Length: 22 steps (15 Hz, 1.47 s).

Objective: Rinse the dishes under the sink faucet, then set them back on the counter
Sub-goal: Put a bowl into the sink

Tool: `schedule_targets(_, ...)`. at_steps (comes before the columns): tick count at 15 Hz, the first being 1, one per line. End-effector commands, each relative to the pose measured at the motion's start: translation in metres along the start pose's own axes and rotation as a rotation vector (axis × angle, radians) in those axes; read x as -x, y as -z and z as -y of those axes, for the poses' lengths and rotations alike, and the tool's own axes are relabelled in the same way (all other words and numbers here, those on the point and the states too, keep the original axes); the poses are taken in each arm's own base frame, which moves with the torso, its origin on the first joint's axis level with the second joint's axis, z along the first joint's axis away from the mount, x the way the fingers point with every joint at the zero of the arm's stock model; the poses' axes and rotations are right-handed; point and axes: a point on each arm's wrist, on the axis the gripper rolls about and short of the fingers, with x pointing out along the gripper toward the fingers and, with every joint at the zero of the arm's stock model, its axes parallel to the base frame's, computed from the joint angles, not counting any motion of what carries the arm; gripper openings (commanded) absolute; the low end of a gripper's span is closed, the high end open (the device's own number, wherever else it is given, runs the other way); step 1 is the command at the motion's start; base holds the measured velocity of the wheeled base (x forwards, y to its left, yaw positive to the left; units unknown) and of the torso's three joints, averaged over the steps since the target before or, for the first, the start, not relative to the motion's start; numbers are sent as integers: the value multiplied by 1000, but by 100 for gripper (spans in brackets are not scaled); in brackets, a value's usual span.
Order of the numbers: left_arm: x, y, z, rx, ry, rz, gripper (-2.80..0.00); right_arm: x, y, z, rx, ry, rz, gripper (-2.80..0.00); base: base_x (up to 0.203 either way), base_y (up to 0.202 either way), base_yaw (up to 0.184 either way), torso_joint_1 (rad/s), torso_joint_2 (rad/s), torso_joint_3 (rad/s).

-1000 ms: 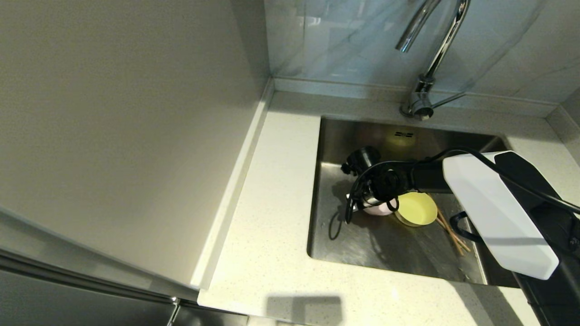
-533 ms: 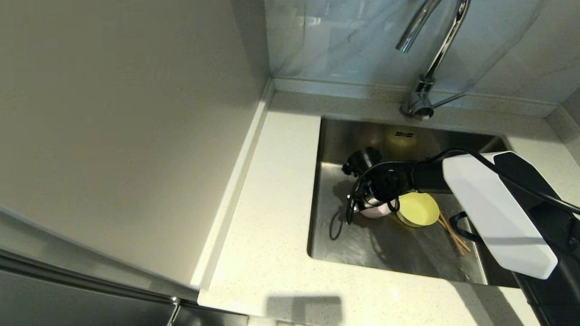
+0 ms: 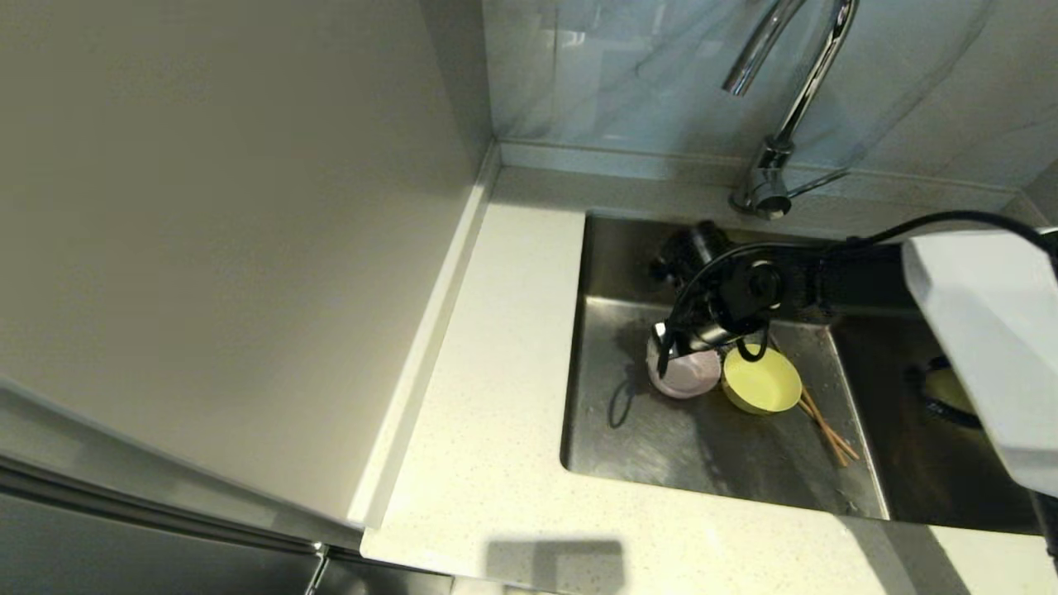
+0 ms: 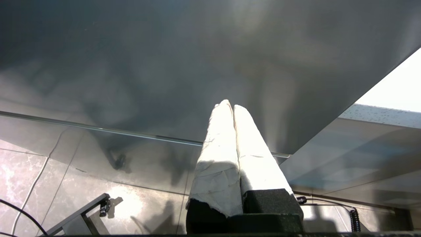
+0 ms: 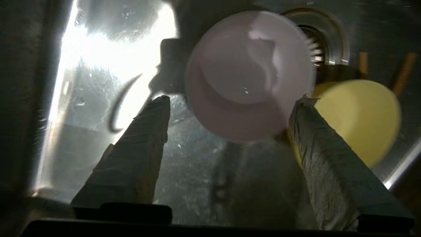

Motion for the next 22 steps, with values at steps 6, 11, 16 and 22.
schedule_targets(6,0,0,0,1,-1,3,-280,174,10,91,-124,69,131,0,0,0,0,0,0,0)
schedule_targets(11,0,0,0,1,-1,3,-280,207,19,116,-115,120,180,-280,0,0,0,0,0,0)
schedule_targets(16,0,0,0,1,-1,3,-280,201,4,123,-121,143,207,-280,0,0,0,0,0,0)
schedule_targets(22,0,0,0,1,-1,3,-280,173,-48,123,-206,216,370,-280,0,0,0,0,0,0)
